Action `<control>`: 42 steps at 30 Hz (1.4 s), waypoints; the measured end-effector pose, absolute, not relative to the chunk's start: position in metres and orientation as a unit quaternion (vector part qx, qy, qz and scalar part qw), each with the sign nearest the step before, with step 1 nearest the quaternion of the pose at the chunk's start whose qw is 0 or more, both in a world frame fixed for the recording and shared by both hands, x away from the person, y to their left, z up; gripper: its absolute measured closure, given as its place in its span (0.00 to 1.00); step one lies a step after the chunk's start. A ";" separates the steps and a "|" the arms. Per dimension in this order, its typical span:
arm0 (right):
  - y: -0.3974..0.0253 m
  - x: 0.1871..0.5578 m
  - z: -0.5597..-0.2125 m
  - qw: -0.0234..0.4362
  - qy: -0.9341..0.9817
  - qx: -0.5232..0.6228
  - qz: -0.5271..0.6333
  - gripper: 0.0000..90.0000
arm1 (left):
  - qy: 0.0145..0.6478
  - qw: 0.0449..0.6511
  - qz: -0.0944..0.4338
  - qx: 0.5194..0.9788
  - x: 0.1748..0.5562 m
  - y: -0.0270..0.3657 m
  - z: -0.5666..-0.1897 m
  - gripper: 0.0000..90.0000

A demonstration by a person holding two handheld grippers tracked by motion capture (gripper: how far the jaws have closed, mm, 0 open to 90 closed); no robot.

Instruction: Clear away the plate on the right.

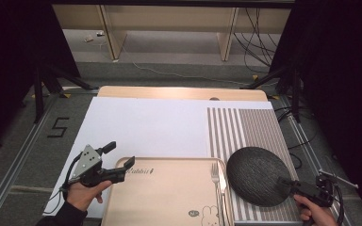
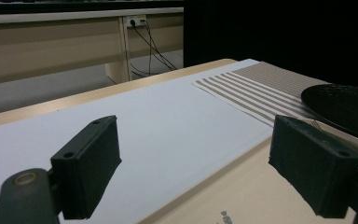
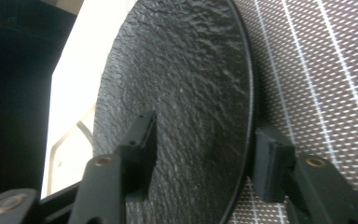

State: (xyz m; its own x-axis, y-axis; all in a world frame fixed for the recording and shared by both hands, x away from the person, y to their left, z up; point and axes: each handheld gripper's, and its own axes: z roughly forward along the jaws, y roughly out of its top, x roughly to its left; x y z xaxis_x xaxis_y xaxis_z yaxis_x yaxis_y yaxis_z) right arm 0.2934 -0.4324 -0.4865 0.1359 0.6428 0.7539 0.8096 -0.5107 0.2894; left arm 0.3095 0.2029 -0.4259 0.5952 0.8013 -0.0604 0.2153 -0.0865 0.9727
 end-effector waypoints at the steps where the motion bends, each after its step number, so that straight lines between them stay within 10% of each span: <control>1: -0.433 0.293 -0.487 0.092 -0.485 -0.749 -0.443 0.60 | 0.368 0.567 0.259 0.690 0.309 0.203 -0.426 0.18; 13: -0.436 0.292 -0.490 0.080 -0.478 -0.764 -0.426 0.84 | 0.369 0.566 0.258 0.690 0.310 0.203 -0.426 0.18; 42: -0.444 0.286 -0.482 0.098 -0.425 -0.749 -0.499 0.97 | 0.368 0.567 0.259 0.690 0.309 0.203 -0.426 0.18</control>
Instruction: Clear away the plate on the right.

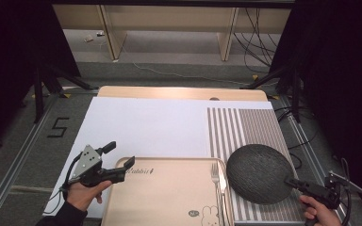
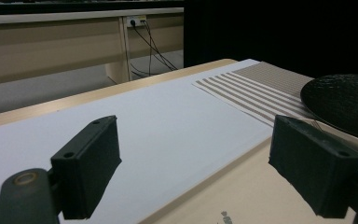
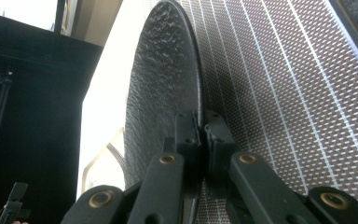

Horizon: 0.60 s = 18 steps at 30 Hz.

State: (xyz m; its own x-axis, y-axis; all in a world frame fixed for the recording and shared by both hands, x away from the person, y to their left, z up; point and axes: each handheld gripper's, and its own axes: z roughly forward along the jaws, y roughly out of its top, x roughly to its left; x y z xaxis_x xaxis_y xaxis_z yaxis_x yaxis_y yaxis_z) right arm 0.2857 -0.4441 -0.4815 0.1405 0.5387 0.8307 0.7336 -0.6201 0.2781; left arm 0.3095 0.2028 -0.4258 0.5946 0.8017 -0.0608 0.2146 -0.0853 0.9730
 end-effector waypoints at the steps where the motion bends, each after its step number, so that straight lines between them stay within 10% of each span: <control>1: -0.445 0.285 -0.480 0.100 -0.427 -0.749 -0.497 0.97 | 0.369 0.567 0.259 0.689 0.309 0.203 -0.426 0.18; 18: -0.445 0.283 -0.476 0.088 -0.414 -0.752 -0.506 0.97 | 0.369 0.567 0.260 0.689 0.310 0.203 -0.426 0.17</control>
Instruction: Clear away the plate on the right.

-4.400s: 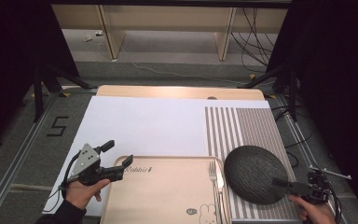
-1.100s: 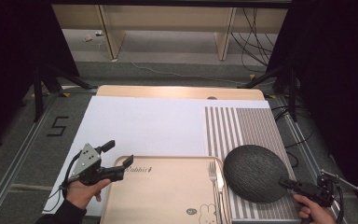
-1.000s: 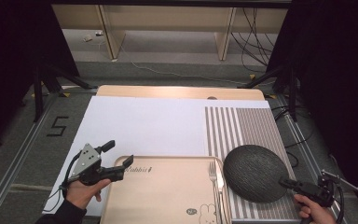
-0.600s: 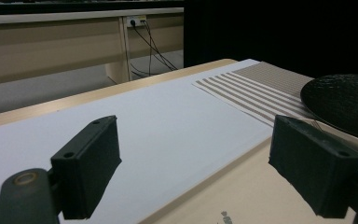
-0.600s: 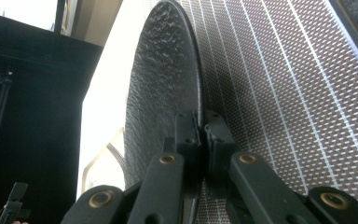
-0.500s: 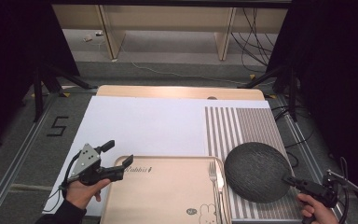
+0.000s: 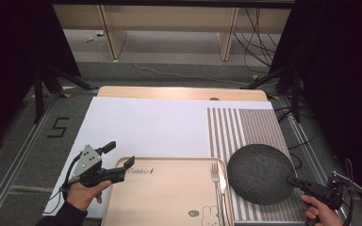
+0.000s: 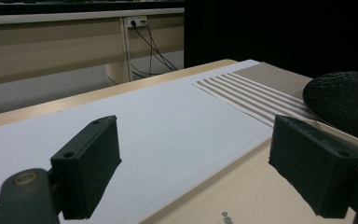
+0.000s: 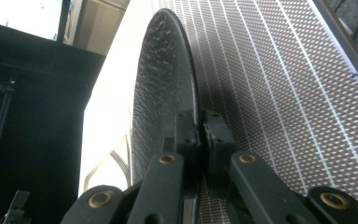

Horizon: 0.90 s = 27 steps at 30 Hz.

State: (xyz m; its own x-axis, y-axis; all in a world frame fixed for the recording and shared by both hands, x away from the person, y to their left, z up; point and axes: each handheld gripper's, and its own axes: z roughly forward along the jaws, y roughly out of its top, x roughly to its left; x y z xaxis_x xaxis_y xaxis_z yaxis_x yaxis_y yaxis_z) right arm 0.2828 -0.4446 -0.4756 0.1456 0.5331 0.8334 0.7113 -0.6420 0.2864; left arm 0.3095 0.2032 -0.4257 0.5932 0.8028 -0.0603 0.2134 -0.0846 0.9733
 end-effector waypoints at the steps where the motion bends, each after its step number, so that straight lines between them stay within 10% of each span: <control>1: -0.445 0.283 -0.476 0.087 -0.413 -0.752 -0.507 0.97 | 0.368 0.568 0.260 0.689 0.309 0.203 -0.426 0.18; 27: -0.425 0.284 -0.459 0.120 -0.387 -0.714 -0.571 0.97 | 0.369 0.567 0.263 0.687 0.309 0.204 -0.425 0.17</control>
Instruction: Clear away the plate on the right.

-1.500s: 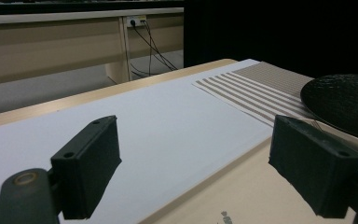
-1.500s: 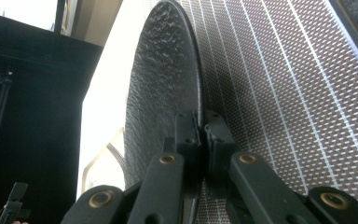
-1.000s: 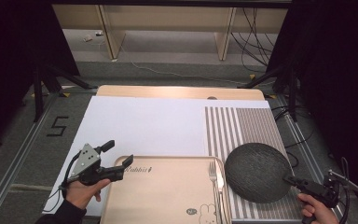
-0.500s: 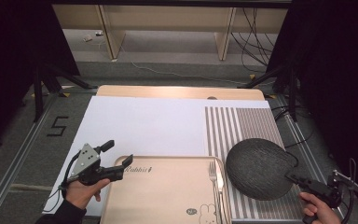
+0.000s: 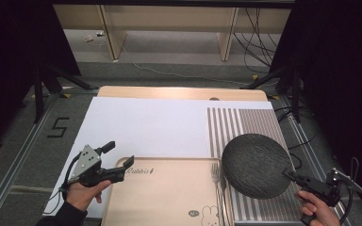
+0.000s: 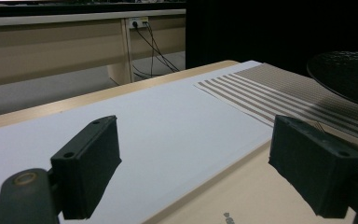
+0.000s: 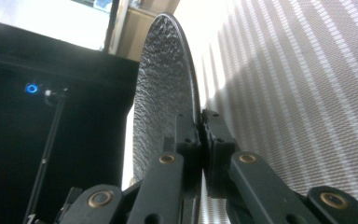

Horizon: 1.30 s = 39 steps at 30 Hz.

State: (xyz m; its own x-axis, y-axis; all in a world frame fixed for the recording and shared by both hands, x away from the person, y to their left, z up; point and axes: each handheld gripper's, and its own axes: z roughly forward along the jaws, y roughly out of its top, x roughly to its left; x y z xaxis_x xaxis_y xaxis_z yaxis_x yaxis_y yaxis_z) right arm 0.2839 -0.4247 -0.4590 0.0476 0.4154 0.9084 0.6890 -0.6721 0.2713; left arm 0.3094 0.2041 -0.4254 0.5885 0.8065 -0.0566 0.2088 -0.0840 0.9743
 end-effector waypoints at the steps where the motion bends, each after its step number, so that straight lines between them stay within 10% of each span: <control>1: -0.422 0.284 -0.458 0.126 -0.387 -0.713 -0.571 0.97 | 0.369 0.567 0.264 0.687 0.309 0.204 -0.425 0.18; 39: -0.279 0.314 -0.454 0.249 -0.513 -0.617 -0.542 0.96 | 0.368 0.570 0.265 0.685 0.309 0.204 -0.425 0.17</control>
